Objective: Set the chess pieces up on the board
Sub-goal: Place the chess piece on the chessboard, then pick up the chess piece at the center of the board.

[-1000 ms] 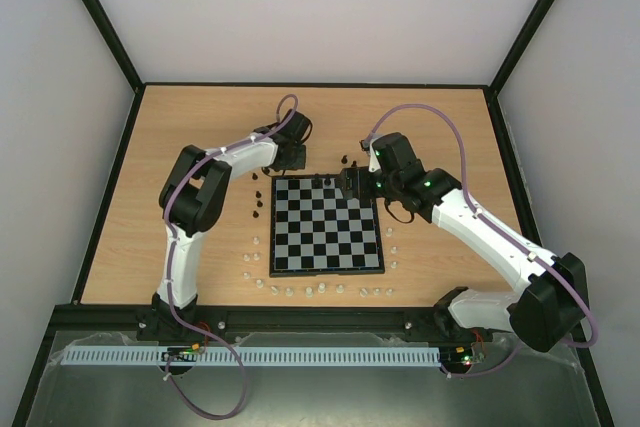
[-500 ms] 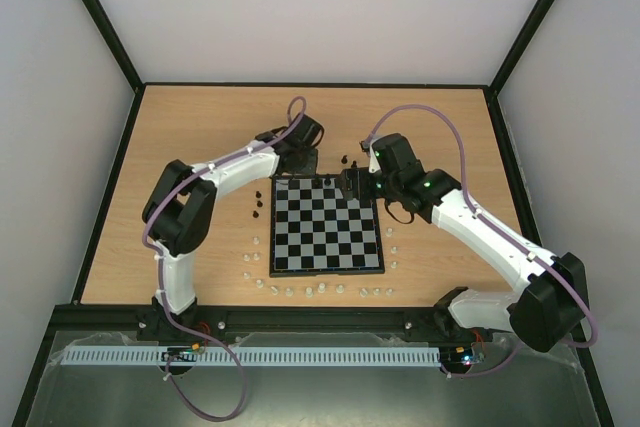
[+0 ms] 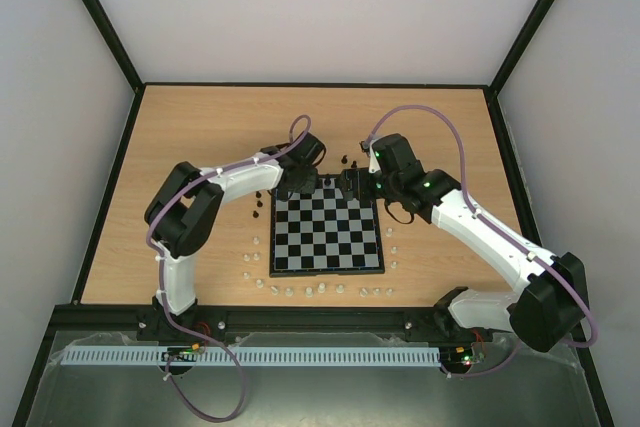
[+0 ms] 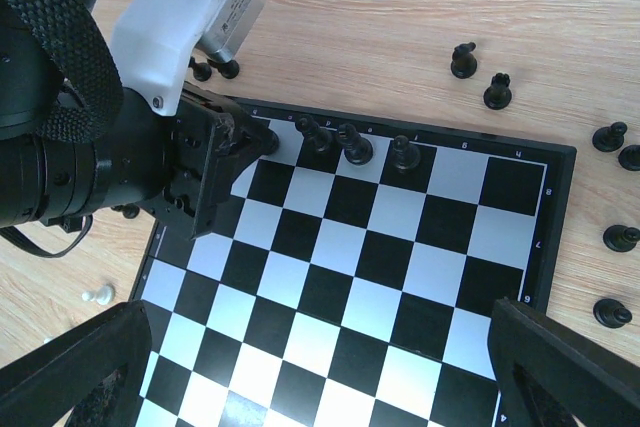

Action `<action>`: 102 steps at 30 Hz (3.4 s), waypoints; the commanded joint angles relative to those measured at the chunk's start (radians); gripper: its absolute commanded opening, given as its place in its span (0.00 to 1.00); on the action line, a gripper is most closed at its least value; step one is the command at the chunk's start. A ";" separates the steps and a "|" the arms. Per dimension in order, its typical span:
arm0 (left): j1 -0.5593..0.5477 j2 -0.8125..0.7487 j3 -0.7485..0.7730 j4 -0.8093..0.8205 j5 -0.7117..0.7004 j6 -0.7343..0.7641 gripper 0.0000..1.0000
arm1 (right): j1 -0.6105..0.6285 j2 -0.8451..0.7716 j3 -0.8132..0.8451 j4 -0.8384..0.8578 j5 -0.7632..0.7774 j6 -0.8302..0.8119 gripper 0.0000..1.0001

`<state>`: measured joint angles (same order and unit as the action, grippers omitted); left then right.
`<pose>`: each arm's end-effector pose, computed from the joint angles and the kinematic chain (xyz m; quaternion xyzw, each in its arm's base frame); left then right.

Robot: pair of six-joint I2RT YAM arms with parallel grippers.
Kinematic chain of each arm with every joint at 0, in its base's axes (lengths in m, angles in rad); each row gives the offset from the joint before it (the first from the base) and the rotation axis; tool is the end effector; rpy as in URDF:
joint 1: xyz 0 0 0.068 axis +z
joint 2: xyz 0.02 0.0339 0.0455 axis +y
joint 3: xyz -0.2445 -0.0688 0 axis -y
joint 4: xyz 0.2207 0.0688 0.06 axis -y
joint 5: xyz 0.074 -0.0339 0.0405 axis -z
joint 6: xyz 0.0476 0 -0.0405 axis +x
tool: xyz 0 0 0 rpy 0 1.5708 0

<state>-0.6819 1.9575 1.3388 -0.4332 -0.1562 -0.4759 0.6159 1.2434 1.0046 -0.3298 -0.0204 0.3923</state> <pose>0.3050 -0.2380 0.1557 0.0792 0.9605 -0.0768 0.2553 0.2218 0.1582 0.2856 -0.1027 0.8710 0.2399 0.4163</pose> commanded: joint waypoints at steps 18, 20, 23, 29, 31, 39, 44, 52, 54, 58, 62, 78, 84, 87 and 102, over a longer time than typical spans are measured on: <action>-0.015 0.021 0.034 0.012 -0.002 -0.007 0.04 | 0.005 -0.013 -0.018 0.002 -0.001 -0.001 0.93; -0.018 0.024 0.036 0.012 -0.002 -0.007 0.04 | 0.005 -0.012 -0.019 0.002 0.000 -0.001 0.93; -0.018 0.028 0.035 0.014 -0.007 -0.007 0.04 | 0.005 -0.010 -0.019 0.002 -0.001 -0.001 0.93; -0.018 0.035 0.038 0.020 -0.006 -0.007 0.06 | 0.005 -0.009 -0.020 0.003 -0.004 -0.001 0.93; -0.018 0.036 0.039 0.021 -0.005 -0.006 0.07 | 0.005 -0.009 -0.020 0.003 -0.003 0.000 0.93; -0.020 0.036 0.046 0.017 -0.004 -0.004 0.11 | 0.005 -0.004 -0.021 0.004 -0.006 -0.001 0.93; -0.022 0.034 0.047 0.017 -0.008 -0.003 0.14 | 0.005 0.000 -0.022 0.006 -0.008 -0.001 0.93; -0.024 0.032 0.045 0.010 -0.020 -0.004 0.16 | 0.005 0.001 -0.021 0.006 -0.009 -0.001 0.93; -0.024 0.032 0.048 0.008 -0.022 -0.004 0.18 | 0.005 0.001 -0.022 0.007 -0.013 -0.002 0.93; -0.024 0.031 0.048 0.006 -0.024 -0.003 0.20 | 0.005 0.002 -0.022 0.008 -0.014 -0.002 0.93; -0.025 0.022 0.049 0.001 -0.032 -0.005 0.21 | 0.005 0.002 -0.022 0.008 -0.015 -0.003 0.93; -0.053 -0.164 -0.002 -0.056 -0.072 -0.016 0.27 | 0.005 -0.001 -0.022 0.008 -0.015 -0.003 0.93; -0.055 -0.297 -0.015 -0.071 -0.112 -0.007 0.36 | 0.005 0.004 -0.020 0.008 -0.005 -0.001 0.99; -0.054 -0.356 -0.020 -0.062 -0.128 0.017 0.36 | 0.005 0.006 -0.017 0.004 0.003 -0.001 0.99; -0.020 -0.563 -0.165 0.089 -0.143 0.067 0.82 | 0.005 0.033 0.039 -0.035 0.128 0.001 0.99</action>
<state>-0.7177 1.4319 1.2205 -0.3859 -0.2924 -0.4183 0.6159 1.2583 1.0012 -0.3229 0.0486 0.3927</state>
